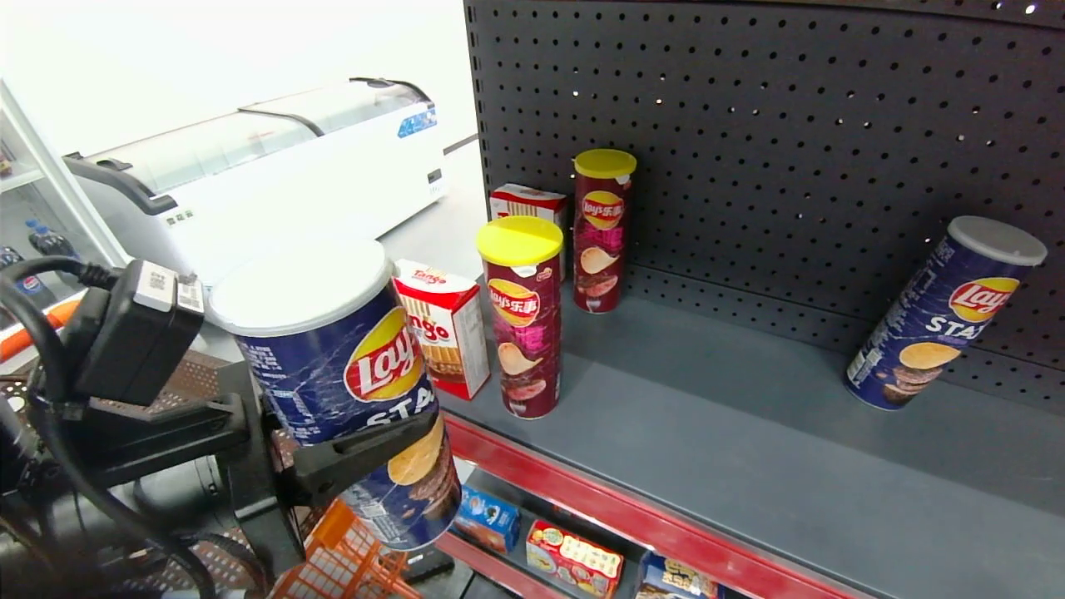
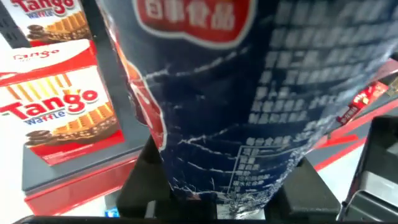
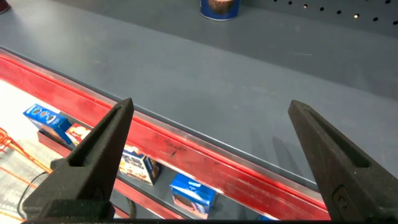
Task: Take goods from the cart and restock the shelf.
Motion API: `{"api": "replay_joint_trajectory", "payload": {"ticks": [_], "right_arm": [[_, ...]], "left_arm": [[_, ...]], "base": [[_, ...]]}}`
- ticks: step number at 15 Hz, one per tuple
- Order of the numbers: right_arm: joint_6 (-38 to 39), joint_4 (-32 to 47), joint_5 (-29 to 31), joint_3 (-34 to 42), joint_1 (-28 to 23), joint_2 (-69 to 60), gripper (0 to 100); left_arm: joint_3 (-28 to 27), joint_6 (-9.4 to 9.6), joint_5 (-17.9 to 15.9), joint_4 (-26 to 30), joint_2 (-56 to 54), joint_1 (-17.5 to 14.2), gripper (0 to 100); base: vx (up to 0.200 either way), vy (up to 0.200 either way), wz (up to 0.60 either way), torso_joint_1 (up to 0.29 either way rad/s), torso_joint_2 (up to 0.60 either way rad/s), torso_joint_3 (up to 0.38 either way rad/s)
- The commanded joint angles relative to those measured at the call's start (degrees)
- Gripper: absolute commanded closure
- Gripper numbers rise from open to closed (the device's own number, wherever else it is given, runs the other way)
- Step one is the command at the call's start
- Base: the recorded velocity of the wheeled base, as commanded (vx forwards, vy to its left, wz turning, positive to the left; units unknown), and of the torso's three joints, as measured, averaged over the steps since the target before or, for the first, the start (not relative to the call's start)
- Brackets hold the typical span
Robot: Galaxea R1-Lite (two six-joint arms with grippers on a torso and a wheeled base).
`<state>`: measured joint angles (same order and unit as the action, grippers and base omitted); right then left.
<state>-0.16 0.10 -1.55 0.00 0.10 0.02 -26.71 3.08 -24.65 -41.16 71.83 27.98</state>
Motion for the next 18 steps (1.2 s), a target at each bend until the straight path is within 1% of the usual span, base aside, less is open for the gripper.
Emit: {"api": "replay_joint_trajectory", "payload": {"ticks": [1, 3, 5, 6, 9, 12, 13, 18], "right_arm": [[0.0, 0.0, 0.0, 0.0, 0.0, 0.1, 0], [0.0, 0.0, 0.0, 0.0, 0.0, 0.1, 0], [0.0, 0.0, 0.0, 0.0, 0.0, 0.1, 0], [0.0, 0.0, 0.0, 0.0, 0.0, 0.1, 0], [0.0, 0.0, 0.0, 0.0, 0.0, 0.1, 0], [0.0, 0.0, 0.0, 0.0, 0.0, 0.1, 0], [0.0, 0.0, 0.0, 0.0, 0.0, 0.1, 0], [0.0, 0.0, 0.0, 0.0, 0.0, 0.1, 0]], "left_arm": [[-0.9, 0.08, -0.2, 0.0, 3.2, 2.8, 100], [-1.0, 0.34, -0.2, -0.1, 5.7, 4.3, 100], [-1.6, 1.57, -0.3, -0.1, 7.6, 5.6, 100], [-2.1, 1.75, -0.3, -0.1, 8.6, 6.3, 100], [-4.9, 1.84, -0.2, -0.2, 11.1, 6.7, 100], [-6.1, 1.84, -0.3, -0.2, 11.7, 7.2, 100], [-6.1, 1.84, -0.3, -0.2, 11.7, 7.6, 100], [-6.6, 1.84, -0.3, -0.2, 12.0, 7.7, 100]], "base": [[0.0, 0.0, 0.0, 0.0, 0.0, 0.0], [0.0, 0.0, 0.0, 0.0, 0.0, 0.0], [0.0, 0.0, 0.0, 0.0, 0.0, 0.0], [0.0, 0.0, 0.0, 0.0, 0.0, 0.0], [0.0, 0.0, 0.0, 0.0, 0.0, 0.0], [0.0, 0.0, 0.0, 0.0, 0.0, 0.0], [0.0, 0.0, -0.6, -0.002, 0.0, 0.007], [0.0, 0.0, -0.6, 0.003, 0.01, 0.005]]}}
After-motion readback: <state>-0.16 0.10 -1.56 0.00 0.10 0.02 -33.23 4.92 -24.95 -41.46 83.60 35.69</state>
